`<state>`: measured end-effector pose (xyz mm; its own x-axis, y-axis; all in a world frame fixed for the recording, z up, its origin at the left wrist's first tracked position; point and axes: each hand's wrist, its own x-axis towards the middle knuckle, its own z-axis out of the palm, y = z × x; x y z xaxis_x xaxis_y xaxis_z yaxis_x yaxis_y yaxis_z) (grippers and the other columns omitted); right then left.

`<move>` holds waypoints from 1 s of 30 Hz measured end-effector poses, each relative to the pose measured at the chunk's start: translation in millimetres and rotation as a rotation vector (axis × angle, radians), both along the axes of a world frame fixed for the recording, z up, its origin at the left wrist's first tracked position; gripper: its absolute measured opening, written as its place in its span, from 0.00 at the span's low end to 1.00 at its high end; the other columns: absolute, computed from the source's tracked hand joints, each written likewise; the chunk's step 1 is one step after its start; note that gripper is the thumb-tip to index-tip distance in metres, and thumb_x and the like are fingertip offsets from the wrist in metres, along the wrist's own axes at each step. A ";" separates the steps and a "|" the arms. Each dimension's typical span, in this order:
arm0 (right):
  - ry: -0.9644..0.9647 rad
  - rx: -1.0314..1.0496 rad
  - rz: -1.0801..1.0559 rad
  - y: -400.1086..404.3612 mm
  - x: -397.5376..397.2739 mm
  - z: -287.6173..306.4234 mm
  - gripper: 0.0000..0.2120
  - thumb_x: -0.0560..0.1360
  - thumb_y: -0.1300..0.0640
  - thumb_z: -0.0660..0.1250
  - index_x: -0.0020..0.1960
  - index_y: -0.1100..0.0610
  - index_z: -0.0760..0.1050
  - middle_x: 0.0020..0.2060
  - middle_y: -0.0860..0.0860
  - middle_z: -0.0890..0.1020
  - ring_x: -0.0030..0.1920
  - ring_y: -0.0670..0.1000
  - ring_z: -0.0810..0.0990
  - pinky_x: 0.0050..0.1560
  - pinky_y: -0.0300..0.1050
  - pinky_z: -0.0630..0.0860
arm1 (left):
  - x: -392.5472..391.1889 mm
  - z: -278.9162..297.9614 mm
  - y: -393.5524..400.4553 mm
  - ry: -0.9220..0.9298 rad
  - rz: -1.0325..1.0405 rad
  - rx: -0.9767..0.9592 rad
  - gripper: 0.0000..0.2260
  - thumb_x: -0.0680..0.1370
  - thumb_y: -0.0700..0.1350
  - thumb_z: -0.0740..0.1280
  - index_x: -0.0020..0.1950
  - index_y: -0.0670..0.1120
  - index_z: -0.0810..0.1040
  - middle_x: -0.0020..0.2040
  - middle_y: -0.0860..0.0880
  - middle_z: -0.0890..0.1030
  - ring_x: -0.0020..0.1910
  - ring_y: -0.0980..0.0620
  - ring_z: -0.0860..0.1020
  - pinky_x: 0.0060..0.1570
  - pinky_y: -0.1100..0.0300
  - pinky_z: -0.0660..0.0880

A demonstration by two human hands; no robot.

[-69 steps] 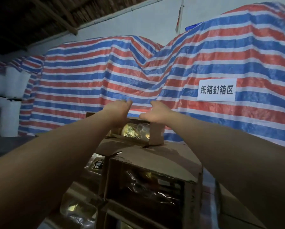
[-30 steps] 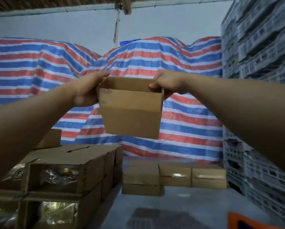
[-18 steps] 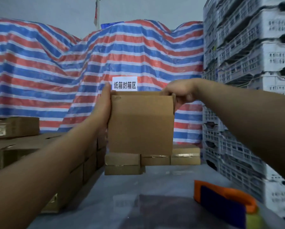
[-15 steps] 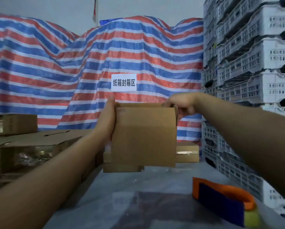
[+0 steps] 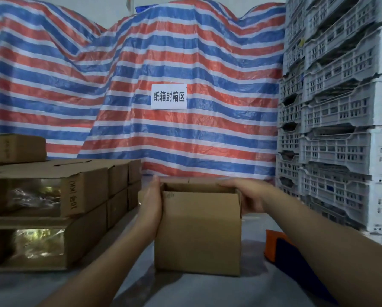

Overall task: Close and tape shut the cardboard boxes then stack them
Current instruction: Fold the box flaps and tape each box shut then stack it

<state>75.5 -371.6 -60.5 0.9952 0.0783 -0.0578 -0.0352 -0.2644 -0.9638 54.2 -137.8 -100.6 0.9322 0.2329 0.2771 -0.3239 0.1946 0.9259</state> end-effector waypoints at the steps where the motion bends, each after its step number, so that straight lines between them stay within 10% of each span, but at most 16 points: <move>1: -0.001 0.101 -0.021 1.7 -1.0 -4.7 0.23 0.75 0.41 0.71 0.59 0.58 0.78 0.49 0.57 0.86 0.51 0.57 0.85 0.52 0.54 0.82 | 1.8 -0.9 1.4 -0.017 -0.002 0.010 0.27 0.81 0.64 0.55 0.57 0.43 0.82 0.51 0.42 0.85 0.54 0.45 0.82 0.59 0.48 0.76; 5: -0.080 0.480 -0.030 16.7 -9.8 -31.2 0.26 0.75 0.33 0.64 0.49 0.55 0.86 0.46 0.58 0.87 0.44 0.55 0.88 0.39 0.43 0.81 | 6.9 -1.9 1.9 -0.046 -0.023 -0.005 0.30 0.80 0.66 0.52 0.57 0.45 0.83 0.52 0.42 0.85 0.55 0.44 0.82 0.62 0.46 0.75; 11: -0.242 0.627 -0.073 26.5 -6.3 -63.8 0.38 0.64 0.29 0.66 0.59 0.59 0.82 0.51 0.61 0.86 0.49 0.60 0.86 0.53 0.53 0.78 | 16.6 -15.2 8.0 -0.035 -0.185 -0.104 0.31 0.80 0.66 0.49 0.44 0.51 0.88 0.48 0.41 0.86 0.46 0.48 0.85 0.43 0.56 0.78; 18: -0.283 0.594 -0.048 21.0 2.6 -71.2 0.28 0.70 0.30 0.65 0.40 0.53 0.88 0.43 0.59 0.87 0.40 0.57 0.86 0.42 0.47 0.80 | 27.0 -29.2 13.3 -0.076 -0.175 -0.060 0.27 0.78 0.67 0.54 0.50 0.51 0.86 0.49 0.44 0.86 0.50 0.48 0.84 0.47 0.54 0.77; 30: -0.654 0.215 -0.228 25.2 -38.4 -33.7 0.12 0.81 0.45 0.63 0.52 0.49 0.82 0.45 0.42 0.85 0.47 0.39 0.82 0.47 0.41 0.73 | 8.9 -18.4 11.9 -0.064 -0.098 0.036 0.24 0.82 0.62 0.51 0.56 0.50 0.82 0.52 0.45 0.85 0.55 0.47 0.82 0.59 0.49 0.75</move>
